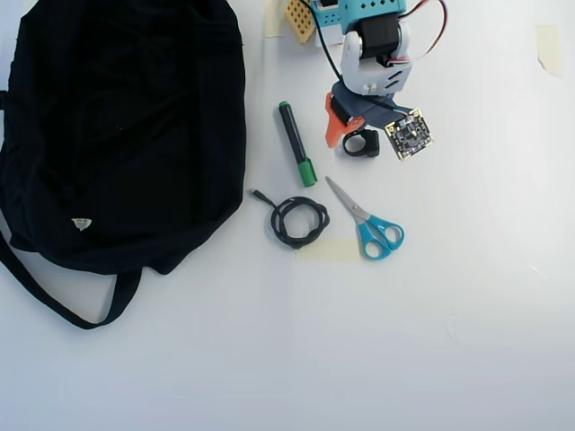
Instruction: Put the bike light into the black bag
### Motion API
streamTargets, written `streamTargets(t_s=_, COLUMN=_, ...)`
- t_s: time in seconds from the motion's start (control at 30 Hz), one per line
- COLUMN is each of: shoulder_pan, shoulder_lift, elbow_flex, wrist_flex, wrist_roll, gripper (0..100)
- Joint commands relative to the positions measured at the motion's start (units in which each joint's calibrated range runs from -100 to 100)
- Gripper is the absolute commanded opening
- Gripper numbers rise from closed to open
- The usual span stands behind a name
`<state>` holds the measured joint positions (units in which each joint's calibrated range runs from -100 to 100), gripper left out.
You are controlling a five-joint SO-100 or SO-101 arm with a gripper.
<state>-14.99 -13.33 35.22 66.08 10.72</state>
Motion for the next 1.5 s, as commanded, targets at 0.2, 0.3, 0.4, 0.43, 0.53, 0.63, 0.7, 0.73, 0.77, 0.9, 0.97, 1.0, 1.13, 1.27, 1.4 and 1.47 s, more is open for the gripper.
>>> streamTargets(t_s=0.2, shoulder_pan=0.78, shoulder_lift=2.79, elbow_flex=-0.27, wrist_flex=-4.93, wrist_roll=0.29, gripper=26)
streamTargets(t_s=0.3, shoulder_pan=0.78, shoulder_lift=4.03, elbow_flex=-0.27, wrist_flex=-4.93, wrist_roll=0.61, gripper=26)
streamTargets(t_s=0.4, shoulder_pan=0.78, shoulder_lift=5.03, elbow_flex=-0.45, wrist_flex=-5.36, wrist_roll=0.76, gripper=26)
streamTargets(t_s=0.43, shoulder_pan=0.78, shoulder_lift=5.19, elbow_flex=-0.36, wrist_flex=-5.79, wrist_roll=0.76, gripper=26)
streamTargets(t_s=0.53, shoulder_pan=0.7, shoulder_lift=5.77, elbow_flex=-0.27, wrist_flex=-6.48, wrist_roll=0.97, gripper=26)
streamTargets(t_s=0.63, shoulder_pan=0.63, shoulder_lift=5.86, elbow_flex=-0.36, wrist_flex=-6.56, wrist_roll=1.45, gripper=26)
streamTargets(t_s=0.7, shoulder_pan=0.4, shoulder_lift=5.86, elbow_flex=-0.45, wrist_flex=-6.56, wrist_roll=1.45, gripper=26)
streamTargets(t_s=0.73, shoulder_pan=0.25, shoulder_lift=5.94, elbow_flex=-0.45, wrist_flex=-6.56, wrist_roll=1.45, gripper=26)
streamTargets(t_s=0.77, shoulder_pan=0.18, shoulder_lift=5.94, elbow_flex=-0.45, wrist_flex=-6.56, wrist_roll=1.45, gripper=26)
streamTargets(t_s=0.9, shoulder_pan=-0.49, shoulder_lift=5.94, elbow_flex=-0.36, wrist_flex=-6.99, wrist_roll=1.34, gripper=26)
streamTargets(t_s=0.97, shoulder_pan=-0.79, shoulder_lift=5.94, elbow_flex=-0.36, wrist_flex=-7.34, wrist_roll=0.97, gripper=26)
streamTargets(t_s=1.0, shoulder_pan=-1.02, shoulder_lift=5.94, elbow_flex=-0.36, wrist_flex=-7.34, wrist_roll=0.92, gripper=26)
streamTargets(t_s=1.13, shoulder_pan=-1.62, shoulder_lift=5.94, elbow_flex=-0.36, wrist_flex=-7.34, wrist_roll=0.71, gripper=26)
streamTargets(t_s=1.27, shoulder_pan=-1.84, shoulder_lift=6.02, elbow_flex=0.54, wrist_flex=-7.42, wrist_roll=-0.02, gripper=26)
streamTargets(t_s=1.4, shoulder_pan=-2.29, shoulder_lift=5.94, elbow_flex=1.89, wrist_flex=-8.54, wrist_roll=-0.23, gripper=26)
streamTargets(t_s=1.47, shoulder_pan=-2.44, shoulder_lift=5.94, elbow_flex=3.14, wrist_flex=-10.27, wrist_roll=-0.7, gripper=26)
